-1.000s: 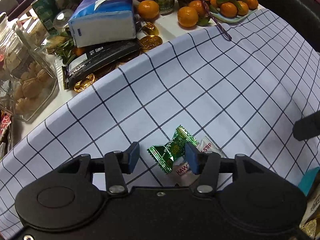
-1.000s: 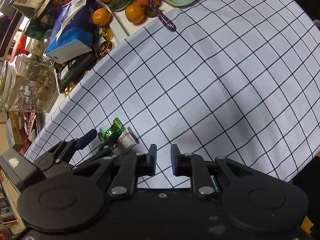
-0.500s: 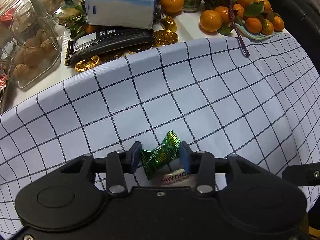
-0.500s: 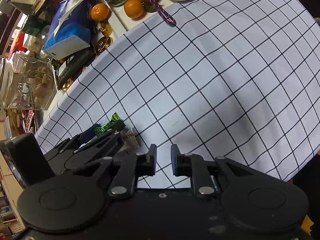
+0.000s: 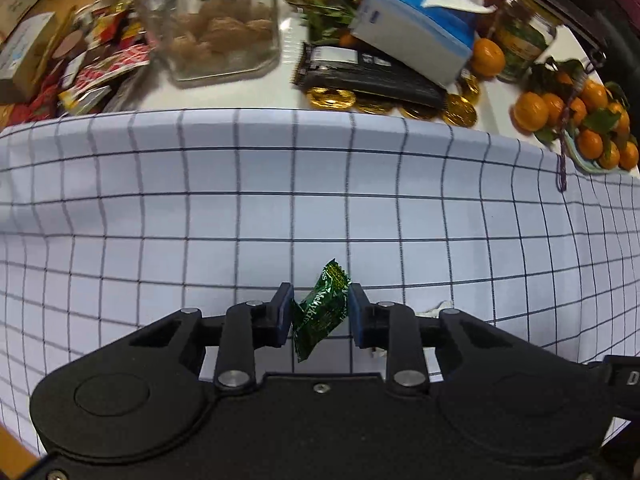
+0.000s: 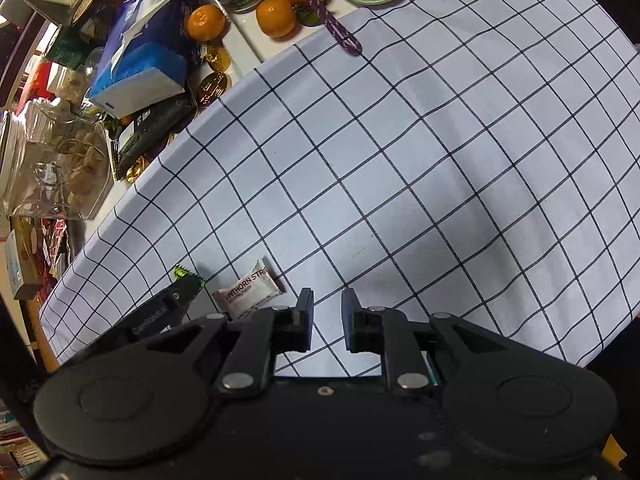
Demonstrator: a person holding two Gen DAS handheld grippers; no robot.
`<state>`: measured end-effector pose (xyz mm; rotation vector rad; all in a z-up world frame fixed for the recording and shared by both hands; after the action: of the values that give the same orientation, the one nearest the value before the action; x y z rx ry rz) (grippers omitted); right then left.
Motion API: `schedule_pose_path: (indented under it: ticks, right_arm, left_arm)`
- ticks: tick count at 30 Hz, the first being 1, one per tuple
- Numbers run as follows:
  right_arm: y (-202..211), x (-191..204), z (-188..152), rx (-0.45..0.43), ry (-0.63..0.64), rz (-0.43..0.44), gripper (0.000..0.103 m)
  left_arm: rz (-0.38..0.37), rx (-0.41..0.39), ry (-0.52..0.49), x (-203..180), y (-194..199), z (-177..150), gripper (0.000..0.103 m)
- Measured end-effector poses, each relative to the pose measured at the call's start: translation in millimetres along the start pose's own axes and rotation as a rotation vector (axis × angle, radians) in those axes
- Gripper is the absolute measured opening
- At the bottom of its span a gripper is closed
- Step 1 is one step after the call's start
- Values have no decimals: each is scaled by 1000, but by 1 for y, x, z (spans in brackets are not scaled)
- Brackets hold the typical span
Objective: Organize snacks
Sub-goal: 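Lift green candy with left tool while right tool grasps and lifts hawthorn strip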
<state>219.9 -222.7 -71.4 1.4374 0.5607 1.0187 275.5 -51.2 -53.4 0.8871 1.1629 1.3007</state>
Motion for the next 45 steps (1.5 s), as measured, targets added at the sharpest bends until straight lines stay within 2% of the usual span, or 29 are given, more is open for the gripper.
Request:
schedule_pose_path:
  ticks: [3, 7, 12, 16, 18, 22, 24, 32, 40, 45]
  right_arm:
    - [-8, 11, 1, -1, 33, 17, 18]
    - [-22, 27, 2, -11, 87, -1, 18]
    - [-35, 46, -5, -16, 179, -23, 22]
    - [-40, 58, -10, -17, 230, -3, 28]
    - [-46, 61, -11, 7, 234, -9, 30]
    - [-61, 68, -16, 92, 232, 41, 31]
    - [-67, 71, -16, 104, 235, 50, 31]
    - [-68, 77, 2, -36, 207, -31, 31]
    - [-76, 70, 6, -72, 66, 15, 36]
    - [-78, 76, 8, -88, 67, -21, 36]
  left_arm:
    - [42, 5, 100, 22, 18, -2, 37]
    - [57, 21, 194, 48, 30, -9, 37]
    - [98, 15, 216, 61, 24, -9, 37]
    - [80, 29, 234, 68, 27, -7, 37]
    - [61, 29, 238, 70, 31, -6, 37]
    - [48, 20, 238, 71, 36, -5, 37]
    - [45, 15, 240, 71, 38, -5, 37]
    - [29, 35, 251, 75, 36, -4, 37]
    - [15, 37, 270, 79, 40, -3, 37]
    - [20, 45, 266, 79, 38, -3, 37]
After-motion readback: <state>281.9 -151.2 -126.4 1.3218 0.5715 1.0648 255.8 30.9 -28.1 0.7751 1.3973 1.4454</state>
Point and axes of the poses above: each gripper's, at about its wrist camera, not at the fingertips, and y roughly against the way its jaws point, x to its left, z to its top, the point moved 2 cm from there along -y, roughly the way its jaws point, and after that the axes turned 15 degrees about y, right-handed, at the moved point
